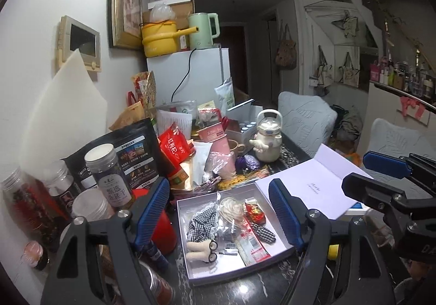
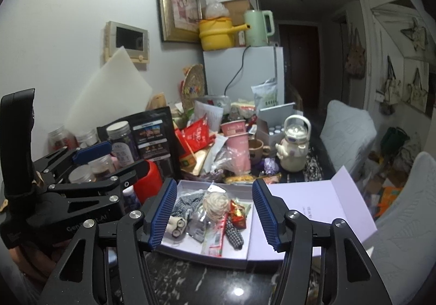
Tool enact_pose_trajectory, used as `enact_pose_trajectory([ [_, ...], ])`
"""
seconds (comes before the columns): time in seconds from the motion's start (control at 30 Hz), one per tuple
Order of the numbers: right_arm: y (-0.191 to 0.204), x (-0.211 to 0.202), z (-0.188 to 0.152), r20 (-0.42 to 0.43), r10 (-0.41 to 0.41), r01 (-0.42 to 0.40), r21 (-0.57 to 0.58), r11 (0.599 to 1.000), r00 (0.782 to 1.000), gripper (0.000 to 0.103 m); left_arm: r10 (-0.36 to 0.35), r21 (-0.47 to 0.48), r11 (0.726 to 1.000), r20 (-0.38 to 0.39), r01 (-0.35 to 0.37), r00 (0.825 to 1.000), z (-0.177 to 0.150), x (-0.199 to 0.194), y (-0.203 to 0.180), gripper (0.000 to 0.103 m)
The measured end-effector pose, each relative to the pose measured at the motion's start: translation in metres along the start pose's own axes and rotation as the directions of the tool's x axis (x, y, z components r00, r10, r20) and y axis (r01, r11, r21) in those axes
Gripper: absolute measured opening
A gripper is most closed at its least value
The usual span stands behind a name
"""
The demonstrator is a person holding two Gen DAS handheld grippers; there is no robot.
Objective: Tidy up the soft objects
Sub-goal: 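Withdraw both grippers up and away from the box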
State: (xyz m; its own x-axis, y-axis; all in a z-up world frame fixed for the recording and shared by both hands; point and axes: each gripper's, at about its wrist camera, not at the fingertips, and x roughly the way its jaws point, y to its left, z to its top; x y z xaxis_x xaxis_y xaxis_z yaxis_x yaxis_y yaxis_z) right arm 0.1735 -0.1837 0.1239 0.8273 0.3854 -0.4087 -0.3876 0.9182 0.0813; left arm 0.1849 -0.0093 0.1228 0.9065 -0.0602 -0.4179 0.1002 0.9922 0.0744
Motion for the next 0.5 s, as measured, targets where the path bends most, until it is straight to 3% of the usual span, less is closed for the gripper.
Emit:
enact_pose_trajectory([
  [0.13, 0.007, -0.022, -0.01, 0.023, -0.015, 0.015, -0.008, 1.0, 1.0, 0.062, -0.029, -0.007, 1.0, -0.004, 0.029, 1.0, -0.008, -0.015, -0.001, 0.077],
  [0.23, 0.013, -0.036, -0.019, 0.03, -0.032, 0.032, -0.017, 0.999, 0.999, 0.065, -0.038, -0.008, 0.999, 0.001, 0.038, 0.999, -0.016, -0.027, -0.002, 0.083],
  [0.5, 0.023, -0.058, -0.047, 0.023, -0.065, 0.065, 0.002, 0.998, 0.998, 0.07, -0.052, -0.015, 0.999, -0.024, 0.052, 0.998, -0.041, -0.05, 0.0, 0.083],
])
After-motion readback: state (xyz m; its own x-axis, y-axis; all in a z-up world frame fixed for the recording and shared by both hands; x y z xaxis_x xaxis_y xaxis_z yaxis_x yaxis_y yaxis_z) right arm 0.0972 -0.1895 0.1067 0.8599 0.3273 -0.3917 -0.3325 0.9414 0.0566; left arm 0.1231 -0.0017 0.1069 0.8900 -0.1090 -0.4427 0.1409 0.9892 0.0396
